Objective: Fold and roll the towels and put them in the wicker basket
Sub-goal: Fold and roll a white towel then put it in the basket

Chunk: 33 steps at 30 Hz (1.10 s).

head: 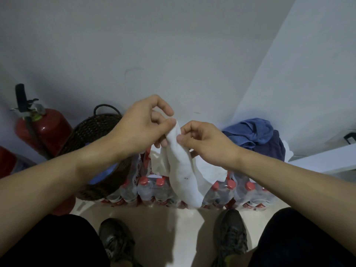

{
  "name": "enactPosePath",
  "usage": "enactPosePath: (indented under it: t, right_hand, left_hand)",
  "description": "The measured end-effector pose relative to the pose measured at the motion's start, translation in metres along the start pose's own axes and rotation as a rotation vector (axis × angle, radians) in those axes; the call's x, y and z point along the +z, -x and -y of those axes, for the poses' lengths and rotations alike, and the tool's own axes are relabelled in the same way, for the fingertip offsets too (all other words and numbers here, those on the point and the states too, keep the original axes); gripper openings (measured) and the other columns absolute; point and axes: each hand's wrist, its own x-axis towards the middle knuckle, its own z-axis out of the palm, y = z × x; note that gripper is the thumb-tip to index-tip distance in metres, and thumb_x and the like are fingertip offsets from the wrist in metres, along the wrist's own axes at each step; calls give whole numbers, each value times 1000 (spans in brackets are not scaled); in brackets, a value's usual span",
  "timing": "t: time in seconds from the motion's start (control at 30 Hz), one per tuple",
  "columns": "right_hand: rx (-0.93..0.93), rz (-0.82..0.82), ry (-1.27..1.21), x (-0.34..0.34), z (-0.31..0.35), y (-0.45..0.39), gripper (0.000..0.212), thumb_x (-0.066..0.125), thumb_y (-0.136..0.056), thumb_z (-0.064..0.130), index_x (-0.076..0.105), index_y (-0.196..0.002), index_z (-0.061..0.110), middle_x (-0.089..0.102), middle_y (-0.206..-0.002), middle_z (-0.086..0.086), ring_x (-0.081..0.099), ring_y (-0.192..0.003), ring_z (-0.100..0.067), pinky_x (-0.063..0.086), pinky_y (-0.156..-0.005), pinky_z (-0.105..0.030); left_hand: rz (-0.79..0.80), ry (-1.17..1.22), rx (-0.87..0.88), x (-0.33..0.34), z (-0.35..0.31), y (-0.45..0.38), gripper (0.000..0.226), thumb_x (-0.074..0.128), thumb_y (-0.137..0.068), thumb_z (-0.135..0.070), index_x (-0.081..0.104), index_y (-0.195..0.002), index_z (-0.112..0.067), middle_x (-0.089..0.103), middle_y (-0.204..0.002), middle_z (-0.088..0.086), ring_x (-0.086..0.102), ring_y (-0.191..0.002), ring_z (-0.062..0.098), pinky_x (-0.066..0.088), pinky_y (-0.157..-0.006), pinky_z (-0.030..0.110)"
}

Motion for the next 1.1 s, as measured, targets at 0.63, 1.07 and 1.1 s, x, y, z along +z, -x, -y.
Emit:
enactPosePath:
  t: [0.63, 1.07, 1.1]
  right_hand:
    - [95, 164, -252, -3, -7, -3, 54, 40, -101, 50, 66, -109, 3, 66, -106, -24, 60, -90, -25, 50, -85, -42]
    - [-136, -199, 260, 11, -2, 3, 18, 70, -84, 32, 54, -79, 25, 60, -71, 12, 53, -62, -1, 40, -57, -13]
    - [-147, -216, 289, 11, -1, 3, 15, 68, -85, 31, 55, -81, 26, 61, -72, 11, 55, -64, -2, 41, -56, -13]
  left_hand:
    - [108, -85, 92, -2, 12, -3, 26, 61, -88, -36, 64, -87, -10, 69, -81, 4, 64, -71, 11, 53, -65, 28]
    - [-13, -181, 187, 19, 17, -10, 17, 56, -96, -31, 58, -84, -20, 65, -77, -1, 56, -64, -4, 40, -59, 7]
    - [-42, -182, 192, 19, 17, -10, 17, 56, -96, -31, 58, -84, -20, 65, -76, -6, 55, -64, -4, 39, -59, 7]
